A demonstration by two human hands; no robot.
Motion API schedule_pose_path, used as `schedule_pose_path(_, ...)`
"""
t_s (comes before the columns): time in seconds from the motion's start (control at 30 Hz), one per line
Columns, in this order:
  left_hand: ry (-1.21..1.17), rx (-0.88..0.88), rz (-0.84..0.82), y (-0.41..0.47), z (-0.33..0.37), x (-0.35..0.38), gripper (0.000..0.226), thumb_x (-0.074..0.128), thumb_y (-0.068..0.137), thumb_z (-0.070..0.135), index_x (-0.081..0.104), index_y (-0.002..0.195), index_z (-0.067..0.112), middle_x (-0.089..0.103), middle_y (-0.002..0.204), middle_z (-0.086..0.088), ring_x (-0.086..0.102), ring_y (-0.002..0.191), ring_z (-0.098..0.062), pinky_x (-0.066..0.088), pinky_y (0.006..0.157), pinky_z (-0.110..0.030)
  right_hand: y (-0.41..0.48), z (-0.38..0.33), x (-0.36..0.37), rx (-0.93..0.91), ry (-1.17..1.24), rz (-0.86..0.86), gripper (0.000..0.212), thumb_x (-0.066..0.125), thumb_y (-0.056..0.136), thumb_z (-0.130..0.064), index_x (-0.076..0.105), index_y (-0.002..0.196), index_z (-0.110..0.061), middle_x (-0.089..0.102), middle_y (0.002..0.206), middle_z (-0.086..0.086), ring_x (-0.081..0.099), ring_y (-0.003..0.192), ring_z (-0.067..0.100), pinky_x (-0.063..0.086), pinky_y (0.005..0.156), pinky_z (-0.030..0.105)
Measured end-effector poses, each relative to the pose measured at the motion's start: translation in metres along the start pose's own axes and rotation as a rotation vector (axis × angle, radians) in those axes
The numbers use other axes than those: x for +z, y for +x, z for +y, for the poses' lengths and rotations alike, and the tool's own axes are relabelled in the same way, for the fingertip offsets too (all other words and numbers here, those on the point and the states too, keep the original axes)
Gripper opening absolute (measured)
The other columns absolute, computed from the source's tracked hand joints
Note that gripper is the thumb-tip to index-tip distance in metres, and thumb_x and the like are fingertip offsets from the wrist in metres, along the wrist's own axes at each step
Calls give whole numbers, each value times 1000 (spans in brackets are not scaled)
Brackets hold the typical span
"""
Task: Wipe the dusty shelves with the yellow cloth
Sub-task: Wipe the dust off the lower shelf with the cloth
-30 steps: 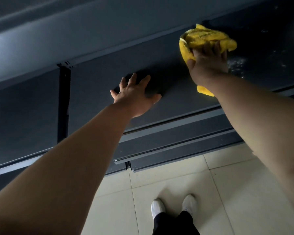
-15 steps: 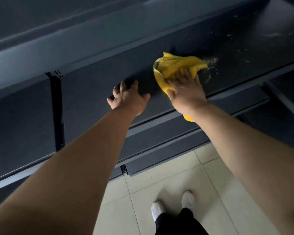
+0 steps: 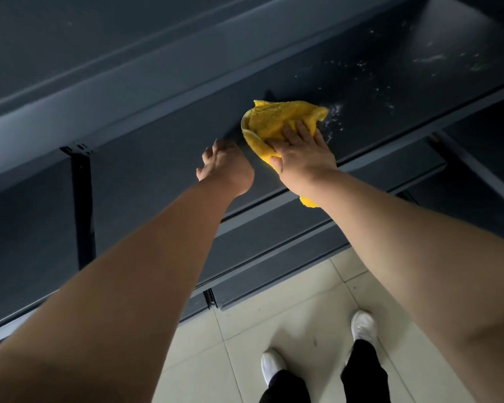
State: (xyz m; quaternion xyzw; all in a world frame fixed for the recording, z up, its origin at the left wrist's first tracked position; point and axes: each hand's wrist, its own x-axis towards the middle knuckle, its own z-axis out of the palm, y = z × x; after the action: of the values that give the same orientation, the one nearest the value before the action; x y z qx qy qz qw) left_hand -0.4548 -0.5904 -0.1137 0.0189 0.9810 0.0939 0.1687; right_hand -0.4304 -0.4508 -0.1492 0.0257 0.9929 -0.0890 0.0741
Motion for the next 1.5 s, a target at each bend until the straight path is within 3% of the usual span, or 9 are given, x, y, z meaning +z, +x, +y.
schedule_pose_path(0.27,29,-50,-19,2,54,16,63,45,91,10,23,150,19,15,157,-2,15,143,-30,26,113,-50,19,70,-18,-8,-33,-24,51,25,101,-46,20,151,-36,10,162,1,-3,150,28,-1,121,49)
schedule_pose_path(0.53,45,-212,2,12,87,19,58,46,89,9,29,144,11,24,151,-8,22,139,-32,32,109,-50,31,132,-37,27,-25,-45,51,26,101,-46,18,151,-36,7,163,2,0,150,30,3,121,50)
schedule_pose_path(0.77,-4,-113,16,18,127,18,65,48,87,6,26,147,15,21,153,-3,18,141,-29,27,112,-52,35,168,-49,68,-34,-10,50,29,101,-46,26,149,-31,19,159,5,14,147,32,12,120,49)
schedule_pose_path(0.97,-46,-99,0,16,135,18,58,45,88,6,30,144,11,24,151,-4,21,140,-29,30,111,-50,21,165,-53,170,-132,51,44,36,102,-37,38,140,-16,42,139,16,40,126,39,38,100,49)
schedule_pose_path(1.13,-62,-103,-8,10,119,16,59,45,88,5,29,144,10,23,152,-5,22,139,-30,32,110,-50,4,144,-61,192,-192,20,41,43,99,-35,46,134,-14,41,135,15,40,122,38,40,91,45)
schedule_pose_path(1.23,-58,-111,6,5,106,10,59,44,87,4,29,144,8,24,150,-6,23,138,-30,32,110,-50,5,124,-72,228,60,-131,55,32,94,-45,46,138,-15,34,144,17,33,130,40,34,101,48)
schedule_pose_path(1.33,-69,-114,20,-1,92,4,58,44,87,2,28,144,5,23,149,-7,23,138,-31,32,111,-50,2,94,-86,170,299,-254,67,25,87,-43,32,149,-19,19,157,16,19,143,38,22,115,50)
schedule_pose_path(1.43,-79,-124,43,-4,75,-4,57,44,87,3,30,142,6,23,149,-7,24,138,-31,32,110,-51,-1,73,-105,110,487,-237,68,50,90,-25,24,152,-21,28,155,9,33,138,31,35,110,39)
schedule_pose_path(1.5,-82,-141,59,-6,65,-10,59,45,86,3,29,142,6,22,150,-6,24,137,-31,33,109,-52,1,70,-113,88,618,-226,74,64,85,-23,29,150,-20,40,149,6,45,130,27,41,101,33)
